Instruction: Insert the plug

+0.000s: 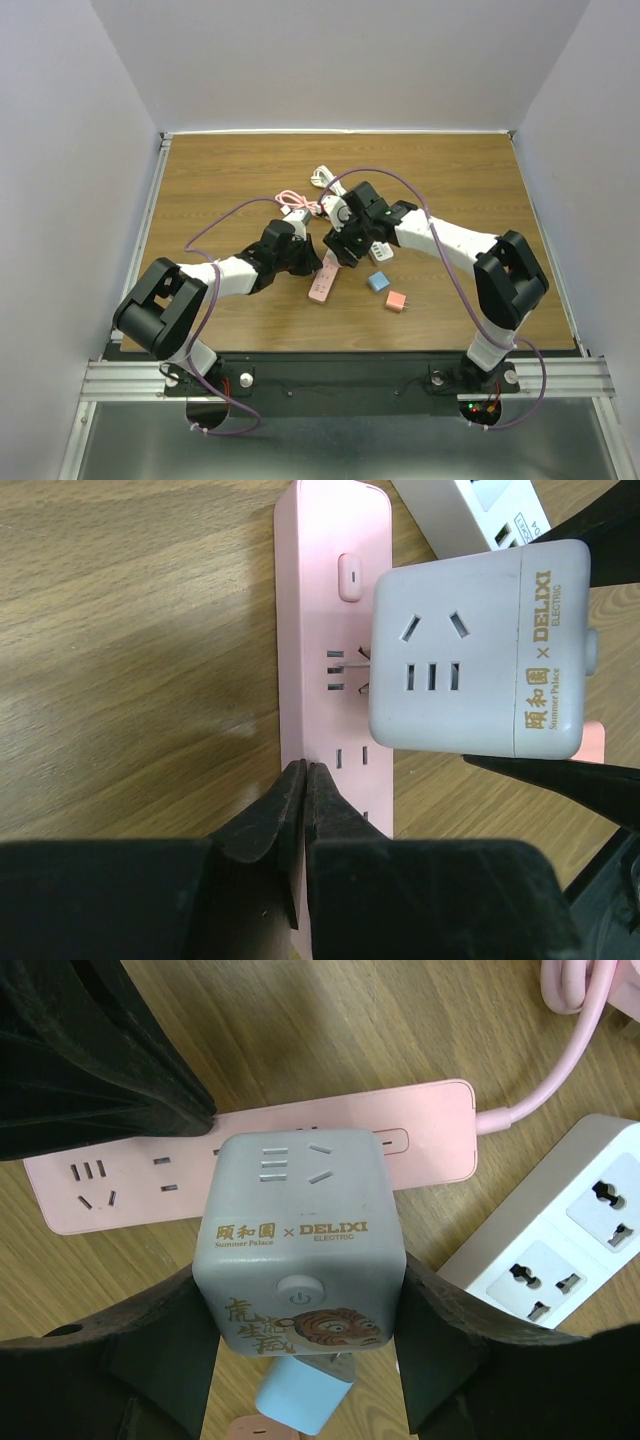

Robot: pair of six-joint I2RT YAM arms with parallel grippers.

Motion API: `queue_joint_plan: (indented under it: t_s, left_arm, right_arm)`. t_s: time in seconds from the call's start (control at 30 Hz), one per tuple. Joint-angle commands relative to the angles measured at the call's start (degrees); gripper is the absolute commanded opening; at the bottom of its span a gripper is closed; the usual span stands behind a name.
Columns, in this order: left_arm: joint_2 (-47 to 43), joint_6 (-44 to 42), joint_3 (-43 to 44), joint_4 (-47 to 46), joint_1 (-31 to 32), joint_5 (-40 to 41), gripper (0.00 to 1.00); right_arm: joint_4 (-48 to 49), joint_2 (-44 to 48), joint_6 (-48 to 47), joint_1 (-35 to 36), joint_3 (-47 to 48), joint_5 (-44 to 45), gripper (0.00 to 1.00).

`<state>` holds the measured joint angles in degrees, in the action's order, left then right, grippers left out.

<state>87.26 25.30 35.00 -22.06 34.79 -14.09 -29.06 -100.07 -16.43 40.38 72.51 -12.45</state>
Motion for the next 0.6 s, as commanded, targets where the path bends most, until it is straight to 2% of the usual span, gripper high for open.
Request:
queue_joint_plan:
  t_s: [0.0, 0.57]
  left_arm:
    - [2.21, -3.24, -0.29, 6.68, 0.20, 3.98, 0.12]
    - [3.53, -5.00, 1.38, 6.68, 0.72, 2.75, 0.12]
  right_arm:
    - [-4.07, -1.79, -0.89, 0.93, 2.19, 0.23, 0.00]
    - [-8.82, -7.06, -1.94, 1.45, 7.56, 0.85, 0.01]
